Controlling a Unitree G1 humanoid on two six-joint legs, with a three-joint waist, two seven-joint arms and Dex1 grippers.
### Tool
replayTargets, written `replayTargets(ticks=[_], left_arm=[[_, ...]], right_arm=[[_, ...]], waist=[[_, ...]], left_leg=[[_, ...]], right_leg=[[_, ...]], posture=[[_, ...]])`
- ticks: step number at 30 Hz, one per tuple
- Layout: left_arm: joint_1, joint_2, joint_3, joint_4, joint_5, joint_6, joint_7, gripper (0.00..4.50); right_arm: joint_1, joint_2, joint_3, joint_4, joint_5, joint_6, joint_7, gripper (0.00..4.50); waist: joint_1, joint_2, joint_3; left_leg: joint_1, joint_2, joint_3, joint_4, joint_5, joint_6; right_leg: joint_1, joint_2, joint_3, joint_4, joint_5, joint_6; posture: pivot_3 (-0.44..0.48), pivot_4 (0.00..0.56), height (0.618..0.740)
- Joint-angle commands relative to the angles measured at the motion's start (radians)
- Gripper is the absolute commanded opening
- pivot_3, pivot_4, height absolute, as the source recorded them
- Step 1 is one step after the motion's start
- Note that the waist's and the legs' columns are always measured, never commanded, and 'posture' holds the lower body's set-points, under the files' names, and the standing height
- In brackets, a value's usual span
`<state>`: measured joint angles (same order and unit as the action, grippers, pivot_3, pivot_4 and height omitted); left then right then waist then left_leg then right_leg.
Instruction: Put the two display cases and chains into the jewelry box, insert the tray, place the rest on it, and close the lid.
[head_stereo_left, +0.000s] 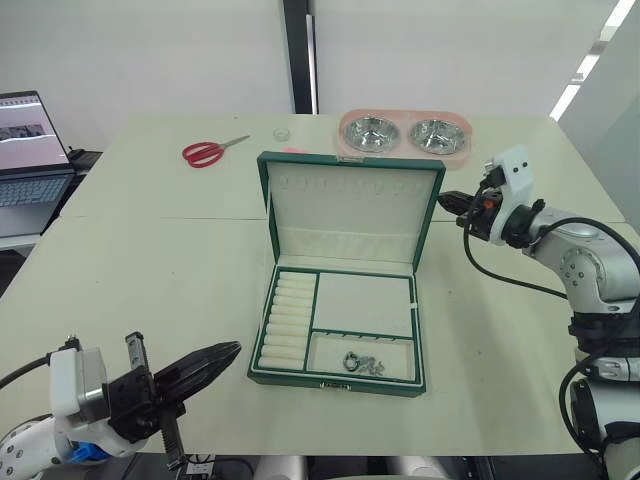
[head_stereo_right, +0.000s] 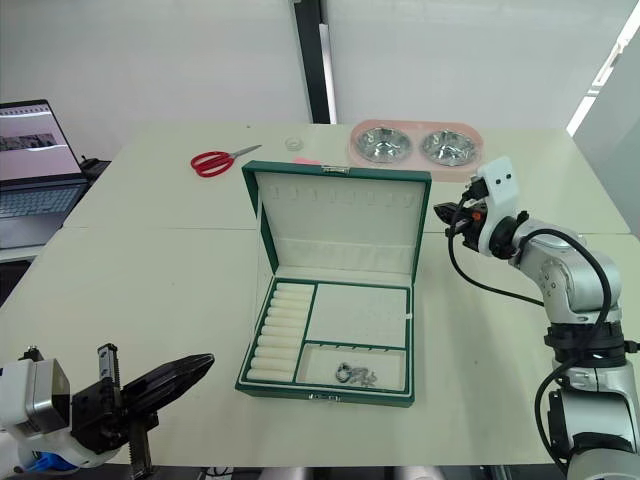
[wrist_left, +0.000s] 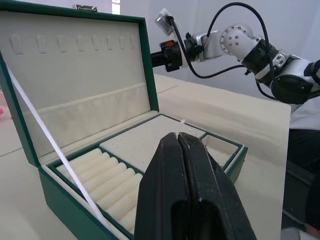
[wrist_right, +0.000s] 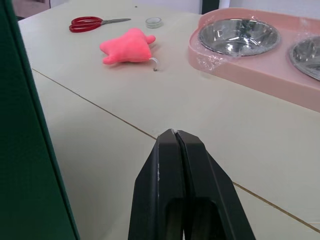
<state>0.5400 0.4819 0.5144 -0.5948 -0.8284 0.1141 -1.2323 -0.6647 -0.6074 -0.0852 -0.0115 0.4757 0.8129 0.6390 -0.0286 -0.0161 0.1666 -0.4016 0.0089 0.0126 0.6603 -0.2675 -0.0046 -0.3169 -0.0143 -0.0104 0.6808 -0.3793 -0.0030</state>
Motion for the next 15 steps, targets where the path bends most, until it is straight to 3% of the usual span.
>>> replayTargets(ticks=[1,15], left_arm=[[0.004,-0.015,0.001,0.041,0.006,-0.073,-0.043,0.00],[-0.086,-0.004,-0.021,0.156,-0.009,-0.150,-0.090,0.00]], right_arm=[[-0.046,0.008,-0.015,0.017,0.026,-0.041,0.060,0.03],[-0.062,0.005,-0.018,0.048,0.080,-0.040,0.228,0.03]], waist=[[0.000,0.000,0.000],[-0.001,0.000,0.000]], left_leg=[[0.000,0.000,0.000,0.000,0.000,0.000],[0.000,0.000,0.000,0.000,0.000,0.001]], right_leg=[[0.000,0.000,0.000,0.000,0.000,0.000],[0.000,0.000,0.000,0.000,0.000,0.000]], posture=[[0.000,0.150,0.740],[0.000,0.150,0.740]])
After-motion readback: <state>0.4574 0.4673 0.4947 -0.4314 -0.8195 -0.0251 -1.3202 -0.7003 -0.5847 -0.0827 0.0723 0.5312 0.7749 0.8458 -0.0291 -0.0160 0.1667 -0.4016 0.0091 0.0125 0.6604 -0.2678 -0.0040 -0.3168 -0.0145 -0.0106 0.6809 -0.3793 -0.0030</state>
